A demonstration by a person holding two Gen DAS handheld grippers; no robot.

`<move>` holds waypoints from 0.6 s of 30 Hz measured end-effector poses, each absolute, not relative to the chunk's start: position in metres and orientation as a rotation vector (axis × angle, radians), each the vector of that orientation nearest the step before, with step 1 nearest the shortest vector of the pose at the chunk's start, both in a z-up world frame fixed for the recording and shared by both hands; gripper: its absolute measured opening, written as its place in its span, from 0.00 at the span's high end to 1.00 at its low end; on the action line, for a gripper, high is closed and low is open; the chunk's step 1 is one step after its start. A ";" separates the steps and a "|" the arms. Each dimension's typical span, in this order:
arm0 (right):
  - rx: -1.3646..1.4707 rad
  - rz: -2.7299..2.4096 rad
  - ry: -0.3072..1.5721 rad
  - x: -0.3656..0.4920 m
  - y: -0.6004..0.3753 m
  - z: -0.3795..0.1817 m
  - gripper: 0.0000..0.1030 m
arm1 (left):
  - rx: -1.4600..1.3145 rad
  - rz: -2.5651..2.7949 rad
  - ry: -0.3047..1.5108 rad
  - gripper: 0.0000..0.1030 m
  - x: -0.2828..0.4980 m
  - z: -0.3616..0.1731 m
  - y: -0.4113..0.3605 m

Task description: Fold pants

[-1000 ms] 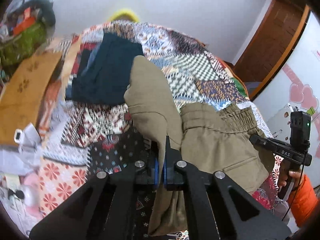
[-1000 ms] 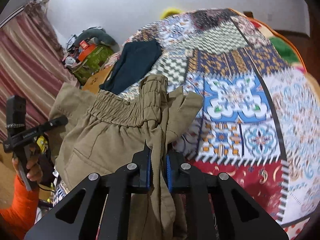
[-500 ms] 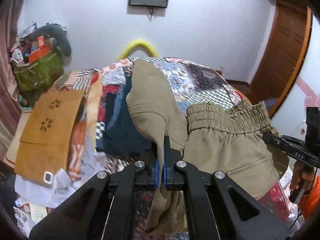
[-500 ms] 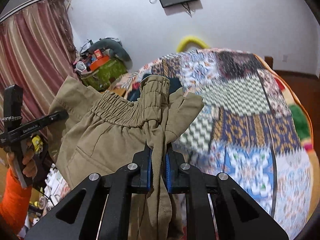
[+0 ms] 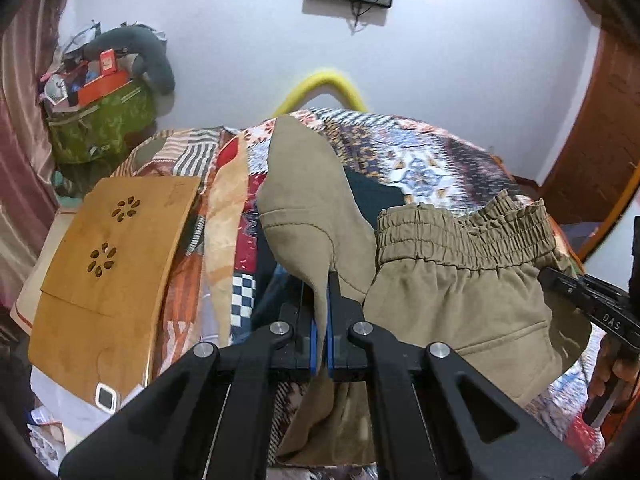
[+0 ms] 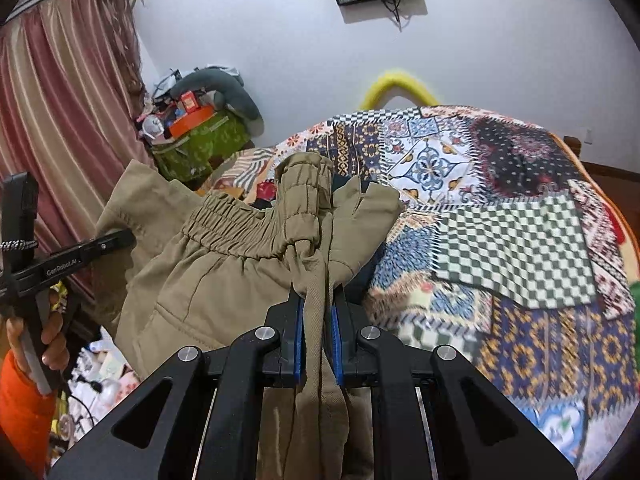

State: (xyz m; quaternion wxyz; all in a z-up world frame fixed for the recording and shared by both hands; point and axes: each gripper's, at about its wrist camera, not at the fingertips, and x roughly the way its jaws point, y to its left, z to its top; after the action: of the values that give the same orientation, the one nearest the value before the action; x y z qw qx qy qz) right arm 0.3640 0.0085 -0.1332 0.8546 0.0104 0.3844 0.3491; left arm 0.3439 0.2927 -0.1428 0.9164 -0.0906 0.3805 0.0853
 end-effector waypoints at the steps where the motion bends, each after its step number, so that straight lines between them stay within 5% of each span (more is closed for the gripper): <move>1: 0.019 0.733 0.814 0.371 0.014 -0.139 0.91 | -0.187 0.184 0.794 0.97 0.353 -0.151 0.298; 13: -0.116 0.667 0.928 0.409 0.059 -0.217 0.87 | -0.134 0.296 1.003 0.97 0.413 -0.258 0.325; 18: -0.133 0.628 0.942 0.401 0.047 -0.216 0.78 | -0.155 0.286 1.032 0.84 0.398 -0.257 0.325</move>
State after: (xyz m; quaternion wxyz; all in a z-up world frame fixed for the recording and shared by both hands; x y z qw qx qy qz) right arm 0.4009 0.0471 -0.2164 0.8420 -0.0627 0.4458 0.2971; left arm 0.3985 0.3251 -0.2575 0.8571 -0.0737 0.4913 0.1362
